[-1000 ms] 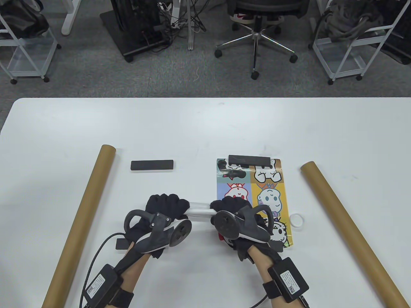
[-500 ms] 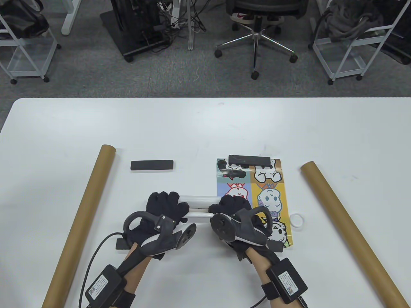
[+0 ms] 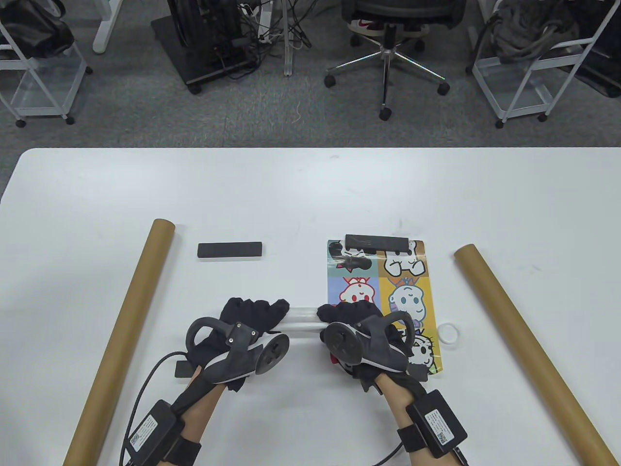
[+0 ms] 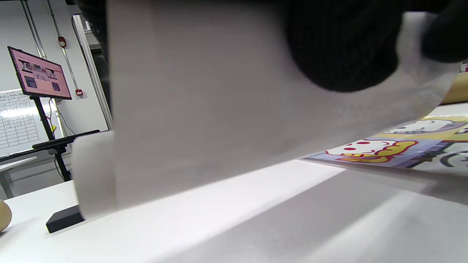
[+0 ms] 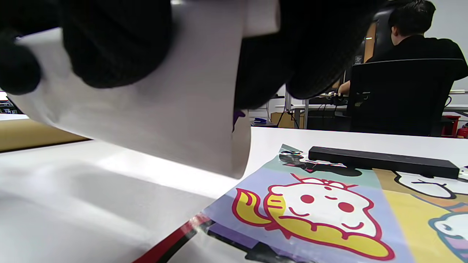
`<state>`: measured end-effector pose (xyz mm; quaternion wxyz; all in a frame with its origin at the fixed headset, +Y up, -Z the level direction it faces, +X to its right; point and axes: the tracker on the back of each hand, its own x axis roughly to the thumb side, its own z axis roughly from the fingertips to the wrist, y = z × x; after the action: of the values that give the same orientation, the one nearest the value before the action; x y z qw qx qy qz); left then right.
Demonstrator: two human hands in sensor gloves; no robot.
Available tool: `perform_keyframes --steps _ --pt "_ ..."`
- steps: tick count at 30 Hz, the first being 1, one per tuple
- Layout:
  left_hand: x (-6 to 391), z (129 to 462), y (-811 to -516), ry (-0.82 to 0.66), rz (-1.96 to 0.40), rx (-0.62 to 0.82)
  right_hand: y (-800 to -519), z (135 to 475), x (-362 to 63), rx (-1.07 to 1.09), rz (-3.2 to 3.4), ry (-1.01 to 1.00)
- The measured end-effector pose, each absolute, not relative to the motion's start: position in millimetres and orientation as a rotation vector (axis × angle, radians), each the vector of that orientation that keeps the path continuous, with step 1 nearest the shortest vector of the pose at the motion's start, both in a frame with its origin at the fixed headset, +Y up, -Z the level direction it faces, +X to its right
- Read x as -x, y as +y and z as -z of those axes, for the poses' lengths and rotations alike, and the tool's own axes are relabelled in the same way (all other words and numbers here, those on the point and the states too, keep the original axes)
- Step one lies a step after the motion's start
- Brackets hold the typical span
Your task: Roll up posters and store in mailing tubes
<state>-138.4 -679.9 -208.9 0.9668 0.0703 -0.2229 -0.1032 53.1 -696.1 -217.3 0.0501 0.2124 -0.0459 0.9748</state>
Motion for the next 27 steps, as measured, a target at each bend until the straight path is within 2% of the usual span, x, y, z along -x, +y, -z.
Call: perform_keyframes --steps 7,17,27 --pt "139.9 211.0 -681.5 -0.434 0.193 -0.098 -699.7 217.6 -50.6 -0.681 -2.941 -0.046" --pt "141.2 210.4 -681.4 -0.436 0.186 -0.109 -697.1 214.2 -49.1 -0.660 -2.983 -0.164" --pt "137.7 208.9 -681.8 -0.444 0.206 -0.106 -697.0 215.5 -50.8 -0.656 -2.968 -0.117"
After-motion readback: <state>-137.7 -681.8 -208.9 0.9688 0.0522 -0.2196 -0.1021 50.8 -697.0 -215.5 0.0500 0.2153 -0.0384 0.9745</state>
